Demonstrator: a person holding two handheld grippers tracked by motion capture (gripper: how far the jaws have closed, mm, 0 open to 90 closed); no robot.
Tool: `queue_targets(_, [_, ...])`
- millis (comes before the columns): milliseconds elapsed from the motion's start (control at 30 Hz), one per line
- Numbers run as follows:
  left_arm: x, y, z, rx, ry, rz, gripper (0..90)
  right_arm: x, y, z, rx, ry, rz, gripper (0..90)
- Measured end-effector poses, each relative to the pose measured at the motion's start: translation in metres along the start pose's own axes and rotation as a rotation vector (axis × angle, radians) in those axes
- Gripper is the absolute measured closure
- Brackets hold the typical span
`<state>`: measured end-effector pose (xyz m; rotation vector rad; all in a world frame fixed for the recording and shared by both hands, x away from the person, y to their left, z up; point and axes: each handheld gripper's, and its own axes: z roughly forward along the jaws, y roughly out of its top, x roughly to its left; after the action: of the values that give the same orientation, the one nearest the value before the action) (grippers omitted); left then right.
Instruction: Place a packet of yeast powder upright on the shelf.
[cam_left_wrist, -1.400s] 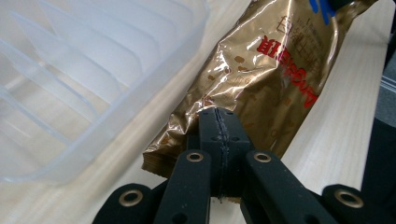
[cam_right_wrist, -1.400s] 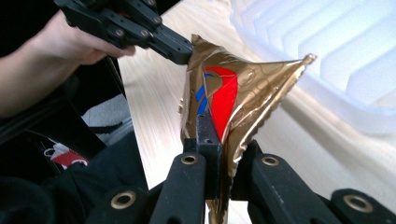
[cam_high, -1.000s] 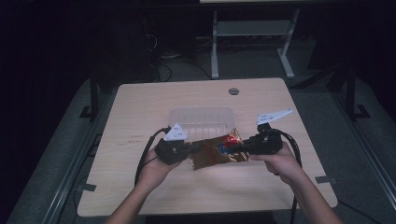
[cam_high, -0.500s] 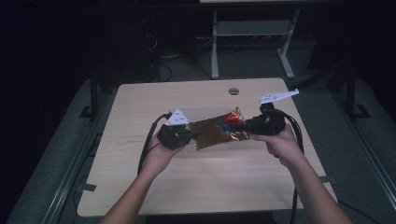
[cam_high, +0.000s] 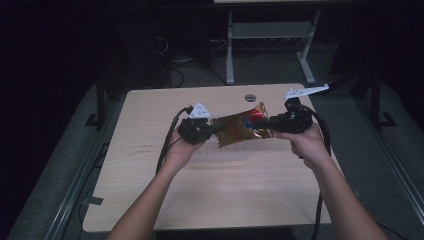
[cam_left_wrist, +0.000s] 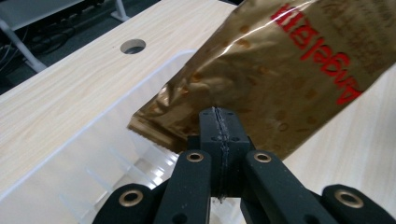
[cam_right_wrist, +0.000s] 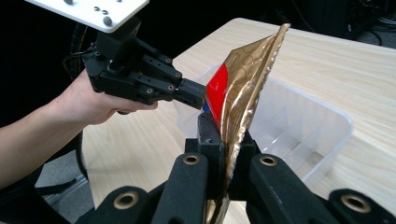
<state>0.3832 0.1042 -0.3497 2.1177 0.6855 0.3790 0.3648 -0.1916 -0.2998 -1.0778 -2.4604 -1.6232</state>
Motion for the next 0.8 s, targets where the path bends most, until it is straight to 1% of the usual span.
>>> queue_targets(33, [0.001,0.002,0.004,-0.004,-0.002,-0.012,89.7,-0.001,0.001,-0.001,-0.002,-0.004,0.002,87.3])
queue_targets(100, [0.004,0.004,0.008,-0.001,0.000,-0.009,89.8,-0.002,0.002,-0.003,-0.001,-0.013,0.004,87.3])
queue_targets(167, [0.005,0.006,0.013,-0.004,-0.005,-0.020,89.7,-0.003,0.004,-0.004,0.001,-0.020,0.009,87.3])
queue_targets(200, [0.006,0.007,0.015,-0.001,-0.005,-0.016,89.8,-0.004,0.004,-0.005,0.001,-0.025,0.008,87.3])
queue_targets(300, [0.008,0.010,0.022,-0.001,-0.006,-0.027,89.7,-0.005,0.006,-0.006,0.002,-0.030,0.013,87.3])
queue_targets(367, [0.010,0.012,0.025,0.004,-0.006,-0.022,89.8,-0.005,0.006,-0.007,0.002,-0.037,0.011,87.3])
queue_targets(533, [0.013,0.013,0.031,0.012,0.003,-0.030,89.8,-0.006,0.006,-0.005,0.004,-0.035,0.011,87.3])
queue_targets(567, [0.013,0.013,0.032,0.010,0.002,-0.039,89.8,-0.006,0.006,-0.005,0.008,-0.033,0.012,87.3])
queue_targets(667, [0.015,0.012,0.035,0.020,0.005,-0.041,89.8,-0.005,0.007,-0.001,0.010,-0.028,0.011,87.3])
queue_targets(700, [0.015,0.012,0.036,0.017,0.004,-0.048,89.8,-0.004,0.007,0.000,0.012,-0.026,0.011,87.3])
queue_targets(800, [0.017,0.012,0.039,0.027,0.003,-0.045,89.8,-0.004,0.007,0.004,0.012,-0.019,0.005,87.3])
